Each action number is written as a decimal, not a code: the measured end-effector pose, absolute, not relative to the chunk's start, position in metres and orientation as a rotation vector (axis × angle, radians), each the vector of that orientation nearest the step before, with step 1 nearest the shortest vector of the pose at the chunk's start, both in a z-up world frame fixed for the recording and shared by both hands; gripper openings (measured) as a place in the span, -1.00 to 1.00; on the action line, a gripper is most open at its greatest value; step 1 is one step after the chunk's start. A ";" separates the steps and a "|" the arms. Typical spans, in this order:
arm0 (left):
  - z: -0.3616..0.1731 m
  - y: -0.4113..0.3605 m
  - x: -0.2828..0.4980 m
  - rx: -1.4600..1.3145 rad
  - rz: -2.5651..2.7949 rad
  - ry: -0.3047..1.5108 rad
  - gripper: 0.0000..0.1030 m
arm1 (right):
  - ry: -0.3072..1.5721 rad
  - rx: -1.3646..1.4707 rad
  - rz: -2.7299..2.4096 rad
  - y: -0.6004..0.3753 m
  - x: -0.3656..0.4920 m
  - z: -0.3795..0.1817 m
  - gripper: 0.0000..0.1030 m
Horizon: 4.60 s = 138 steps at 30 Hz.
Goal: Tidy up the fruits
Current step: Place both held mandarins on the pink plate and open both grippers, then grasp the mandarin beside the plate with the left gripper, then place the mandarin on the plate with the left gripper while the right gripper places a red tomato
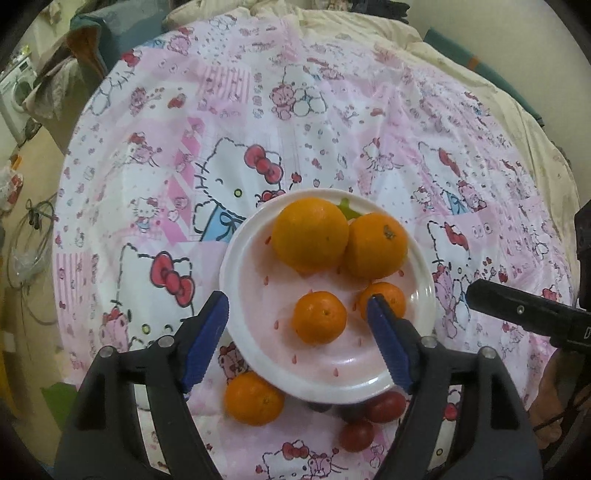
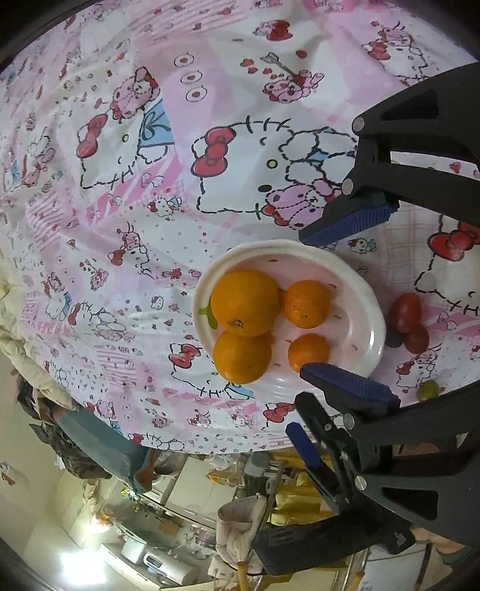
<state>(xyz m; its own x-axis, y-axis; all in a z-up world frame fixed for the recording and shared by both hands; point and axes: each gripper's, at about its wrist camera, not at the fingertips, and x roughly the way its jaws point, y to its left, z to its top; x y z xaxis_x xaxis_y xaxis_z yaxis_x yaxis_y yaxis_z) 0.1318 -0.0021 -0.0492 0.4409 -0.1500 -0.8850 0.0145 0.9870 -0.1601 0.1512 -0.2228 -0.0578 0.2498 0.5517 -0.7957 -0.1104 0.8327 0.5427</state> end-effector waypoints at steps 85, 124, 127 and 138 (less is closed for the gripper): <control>-0.056 0.039 0.077 -0.243 0.017 1.207 -0.27 | 1.385 0.424 0.534 -0.205 0.093 -0.089 -0.29; -0.069 0.006 0.154 -0.158 -0.102 1.185 -0.20 | 1.275 0.377 0.465 -0.215 0.177 -0.084 0.07; -0.068 0.007 0.153 -0.154 -0.088 1.185 0.22 | 1.267 0.371 0.462 -0.216 0.175 -0.081 0.07; -0.062 0.011 0.127 -0.158 -0.090 1.177 0.24 | 1.263 0.379 0.465 -0.217 0.159 -0.073 0.07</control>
